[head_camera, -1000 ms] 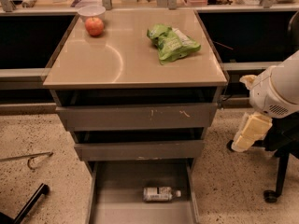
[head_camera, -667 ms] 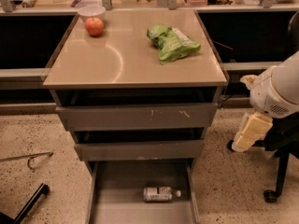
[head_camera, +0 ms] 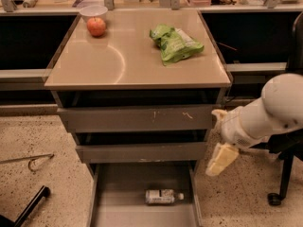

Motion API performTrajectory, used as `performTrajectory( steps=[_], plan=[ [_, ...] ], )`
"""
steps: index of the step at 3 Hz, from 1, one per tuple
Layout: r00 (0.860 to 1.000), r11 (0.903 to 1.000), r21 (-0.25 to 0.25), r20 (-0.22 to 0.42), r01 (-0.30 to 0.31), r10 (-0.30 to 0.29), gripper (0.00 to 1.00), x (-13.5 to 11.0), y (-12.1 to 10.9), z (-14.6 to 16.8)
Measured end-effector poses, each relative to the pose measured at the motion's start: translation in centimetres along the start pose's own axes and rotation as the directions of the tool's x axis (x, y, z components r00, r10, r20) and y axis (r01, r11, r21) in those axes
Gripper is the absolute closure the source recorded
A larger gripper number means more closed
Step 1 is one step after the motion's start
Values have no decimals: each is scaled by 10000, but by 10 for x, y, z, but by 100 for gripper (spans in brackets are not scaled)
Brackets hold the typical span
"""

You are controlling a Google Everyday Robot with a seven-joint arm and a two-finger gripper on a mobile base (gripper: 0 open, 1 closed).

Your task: Pick blue plastic bottle from bottom drawer and place on counter

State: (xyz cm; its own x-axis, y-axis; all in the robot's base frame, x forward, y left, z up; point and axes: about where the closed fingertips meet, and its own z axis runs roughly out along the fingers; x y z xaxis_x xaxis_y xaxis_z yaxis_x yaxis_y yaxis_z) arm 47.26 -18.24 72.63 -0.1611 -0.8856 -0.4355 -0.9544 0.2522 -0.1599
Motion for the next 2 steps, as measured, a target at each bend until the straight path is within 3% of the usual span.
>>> performTrajectory(
  steps=[1,2],
  plan=[
    [9911,9987,-504,1328,-39,106,0,-4,15,90],
    [9911,9987,-505,1329,-39,106,0,-4,15,90]
  ],
)
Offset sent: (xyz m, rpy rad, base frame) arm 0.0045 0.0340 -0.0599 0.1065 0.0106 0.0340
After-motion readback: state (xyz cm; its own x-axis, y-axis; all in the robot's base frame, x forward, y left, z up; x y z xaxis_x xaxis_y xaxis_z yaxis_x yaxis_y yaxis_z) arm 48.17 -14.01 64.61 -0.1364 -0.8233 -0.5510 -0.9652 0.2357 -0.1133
